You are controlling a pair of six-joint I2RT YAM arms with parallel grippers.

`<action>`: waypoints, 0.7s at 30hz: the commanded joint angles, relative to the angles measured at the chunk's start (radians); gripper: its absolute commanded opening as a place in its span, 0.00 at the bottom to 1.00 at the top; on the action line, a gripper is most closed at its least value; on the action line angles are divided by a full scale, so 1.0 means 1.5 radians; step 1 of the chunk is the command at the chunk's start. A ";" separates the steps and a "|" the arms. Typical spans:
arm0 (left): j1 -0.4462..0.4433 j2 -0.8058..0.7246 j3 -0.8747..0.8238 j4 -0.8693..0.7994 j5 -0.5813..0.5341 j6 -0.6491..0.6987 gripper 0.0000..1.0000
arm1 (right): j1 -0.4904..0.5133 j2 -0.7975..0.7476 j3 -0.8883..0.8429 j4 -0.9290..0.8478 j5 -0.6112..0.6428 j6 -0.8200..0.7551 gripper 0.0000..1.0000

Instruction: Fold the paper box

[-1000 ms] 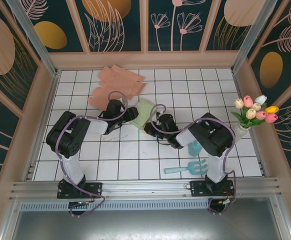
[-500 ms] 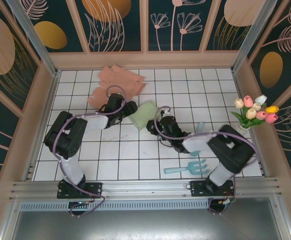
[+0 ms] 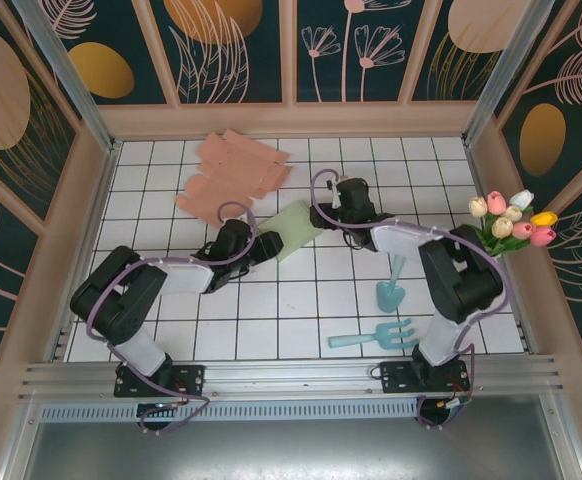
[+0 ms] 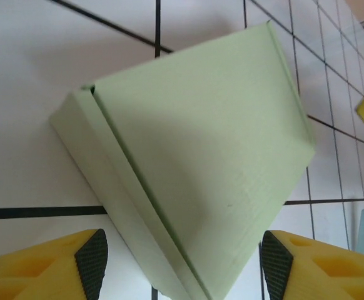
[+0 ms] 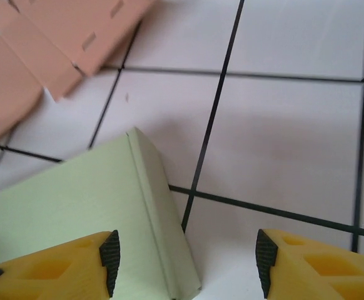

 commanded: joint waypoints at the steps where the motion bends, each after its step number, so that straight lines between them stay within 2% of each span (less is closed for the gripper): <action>1: 0.000 0.040 0.027 0.063 0.003 -0.019 0.68 | -0.013 0.040 0.030 -0.001 -0.116 -0.029 0.62; 6: 0.000 0.121 0.115 0.038 0.023 0.003 0.68 | -0.034 0.078 0.043 0.035 -0.191 0.004 0.60; 10: 0.000 0.207 0.221 0.006 0.048 0.017 0.68 | -0.075 0.063 0.008 0.075 -0.220 0.070 0.52; 14: -0.009 0.296 0.340 -0.010 0.075 0.020 0.67 | -0.121 0.032 -0.028 0.081 -0.181 0.093 0.49; 21: -0.053 0.422 0.540 -0.056 0.086 0.054 0.69 | -0.206 -0.041 -0.098 0.096 -0.068 0.128 0.51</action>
